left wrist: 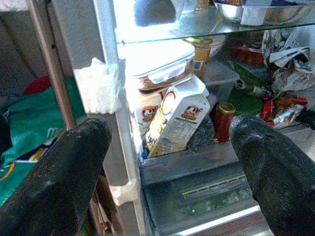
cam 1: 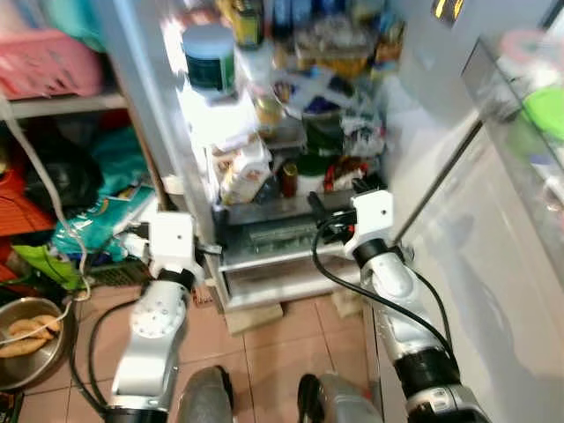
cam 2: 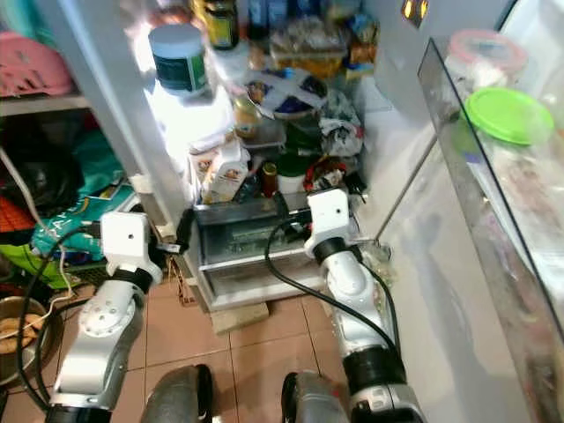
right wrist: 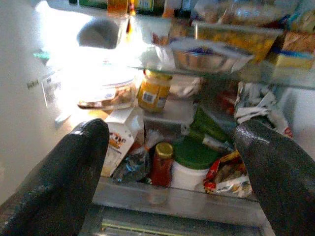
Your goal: Restocking fridge
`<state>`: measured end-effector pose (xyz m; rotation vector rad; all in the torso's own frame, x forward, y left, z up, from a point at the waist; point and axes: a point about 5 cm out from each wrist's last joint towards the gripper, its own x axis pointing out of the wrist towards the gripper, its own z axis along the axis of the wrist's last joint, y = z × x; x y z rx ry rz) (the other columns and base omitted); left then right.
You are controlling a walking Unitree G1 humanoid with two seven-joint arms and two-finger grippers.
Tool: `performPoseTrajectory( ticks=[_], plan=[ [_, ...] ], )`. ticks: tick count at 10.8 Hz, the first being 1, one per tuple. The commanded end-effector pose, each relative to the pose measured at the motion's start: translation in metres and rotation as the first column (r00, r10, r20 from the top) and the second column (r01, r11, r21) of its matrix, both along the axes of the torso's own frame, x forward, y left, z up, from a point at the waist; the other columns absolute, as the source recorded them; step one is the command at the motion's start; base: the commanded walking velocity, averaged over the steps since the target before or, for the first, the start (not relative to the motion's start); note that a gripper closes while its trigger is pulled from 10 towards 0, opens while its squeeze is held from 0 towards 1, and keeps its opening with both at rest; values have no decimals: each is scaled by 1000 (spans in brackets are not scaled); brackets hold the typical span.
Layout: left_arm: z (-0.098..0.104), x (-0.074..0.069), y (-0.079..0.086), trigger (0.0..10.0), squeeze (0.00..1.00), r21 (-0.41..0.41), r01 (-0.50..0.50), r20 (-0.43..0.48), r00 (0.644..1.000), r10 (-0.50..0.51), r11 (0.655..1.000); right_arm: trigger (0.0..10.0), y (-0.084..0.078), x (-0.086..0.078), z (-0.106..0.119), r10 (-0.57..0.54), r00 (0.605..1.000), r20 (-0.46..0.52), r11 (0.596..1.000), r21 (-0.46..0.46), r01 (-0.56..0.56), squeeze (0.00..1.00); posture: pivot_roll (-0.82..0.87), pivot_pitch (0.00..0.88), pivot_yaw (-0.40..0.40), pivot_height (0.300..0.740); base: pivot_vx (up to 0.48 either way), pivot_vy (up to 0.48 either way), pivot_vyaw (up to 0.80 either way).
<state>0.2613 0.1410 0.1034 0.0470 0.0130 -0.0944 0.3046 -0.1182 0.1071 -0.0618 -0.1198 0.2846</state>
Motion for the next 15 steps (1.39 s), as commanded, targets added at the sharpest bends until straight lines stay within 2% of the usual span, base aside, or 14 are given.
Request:
performPoseTrajectory(
  ticks=[1,2,4,5,6,8,10,12,13,15],
  plan=[
    [-2,0,-6,10000,0,18,29,1,1000,-29,999,10000,-8,1,5,-42,999,-12,999,0,42,0,73,32,-22,740,0,0,0],
    [-2,0,-7,10000,0,21,33,0,999,-33,999,10000,-13,4,5,-67,997,-41,998,4,67,0,77,44,-21,740,0,307,0],
    [-6,-1,-7,10000,0,26,35,-7,999,-35,999,10000,-13,7,11,-97,995,-34,995,-12,96,0,77,56,-18,740,0,456,0],
    [-6,-2,-8,10000,0,26,42,-7,999,-42,999,10000,-7,6,12,-69,997,-24,997,-32,68,0,78,62,-16,740,0,469,0],
    [-7,-3,-9,10000,0,29,44,-12,999,-44,999,10000,-5,3,11,-70,997,-34,997,-8,70,0,79,71,-15,740,0,465,0],
    [-7,-2,-10,10000,0,40,55,-8,998,-55,998,10000,-2,1,8,-65,995,-75,998,-15,64,0,82,81,-26,740,0,467,0],
    [-5,0,-7,10000,0,44,38,3,999,-39,998,10000,-4,1,10,-84,996,-43,996,-31,83,0,89,84,-31,740,0,433,0],
    [-6,-2,-8,10000,0,53,44,8,999,-45,998,10000,-12,3,10,-125,992,-36,992,-29,124,0,86,86,-26,740,0,0,0],
    [-5,-3,-9,10000,0,31,57,23,998,-58,998,10000,-15,3,10,-144,988,-54,990,-10,144,0,85,88,-24,740,0,0,0],
    [-3,-2,-11,10000,0,35,82,36,996,-84,996,10000,-15,1,7,-153,986,-66,988,-17,153,0,79,109,-15,740,0,0,-800]
  ],
)
